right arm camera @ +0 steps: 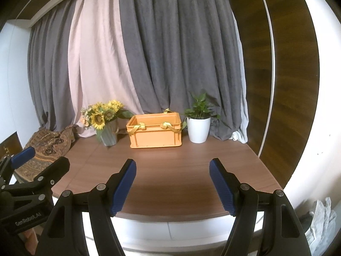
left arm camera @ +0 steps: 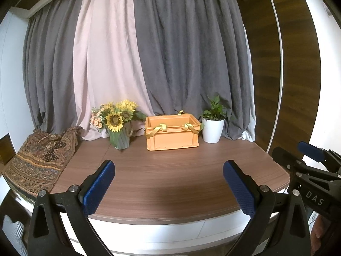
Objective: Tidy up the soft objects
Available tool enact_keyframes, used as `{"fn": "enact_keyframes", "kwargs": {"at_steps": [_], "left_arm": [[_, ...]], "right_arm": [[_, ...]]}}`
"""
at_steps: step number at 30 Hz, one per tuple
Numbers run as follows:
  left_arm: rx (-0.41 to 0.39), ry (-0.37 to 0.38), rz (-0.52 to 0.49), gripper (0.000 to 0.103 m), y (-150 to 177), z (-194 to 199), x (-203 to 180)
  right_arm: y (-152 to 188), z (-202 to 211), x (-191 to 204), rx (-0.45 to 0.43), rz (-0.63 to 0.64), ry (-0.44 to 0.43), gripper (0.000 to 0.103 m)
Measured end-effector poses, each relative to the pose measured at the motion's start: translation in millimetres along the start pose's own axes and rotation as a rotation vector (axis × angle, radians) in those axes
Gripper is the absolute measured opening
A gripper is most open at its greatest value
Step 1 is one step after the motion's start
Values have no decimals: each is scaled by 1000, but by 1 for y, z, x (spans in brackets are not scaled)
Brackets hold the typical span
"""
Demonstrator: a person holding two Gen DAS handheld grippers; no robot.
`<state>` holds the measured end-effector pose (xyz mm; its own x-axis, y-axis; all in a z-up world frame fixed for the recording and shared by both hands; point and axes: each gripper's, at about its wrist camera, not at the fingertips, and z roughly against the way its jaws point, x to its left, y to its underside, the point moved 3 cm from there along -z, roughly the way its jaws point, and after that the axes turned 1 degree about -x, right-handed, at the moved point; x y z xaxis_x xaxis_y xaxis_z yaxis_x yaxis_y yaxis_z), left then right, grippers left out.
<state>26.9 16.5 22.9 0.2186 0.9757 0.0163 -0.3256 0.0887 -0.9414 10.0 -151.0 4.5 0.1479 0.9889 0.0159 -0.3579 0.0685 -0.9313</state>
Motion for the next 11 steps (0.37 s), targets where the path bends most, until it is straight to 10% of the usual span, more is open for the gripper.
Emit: {"fn": "enact_keyframes", "kwargs": {"at_steps": [11], "left_arm": [[-1,8,-11,103,-3,-2,2]], "right_arm": [[0,-3,-5,4,-4,8,72]]}}
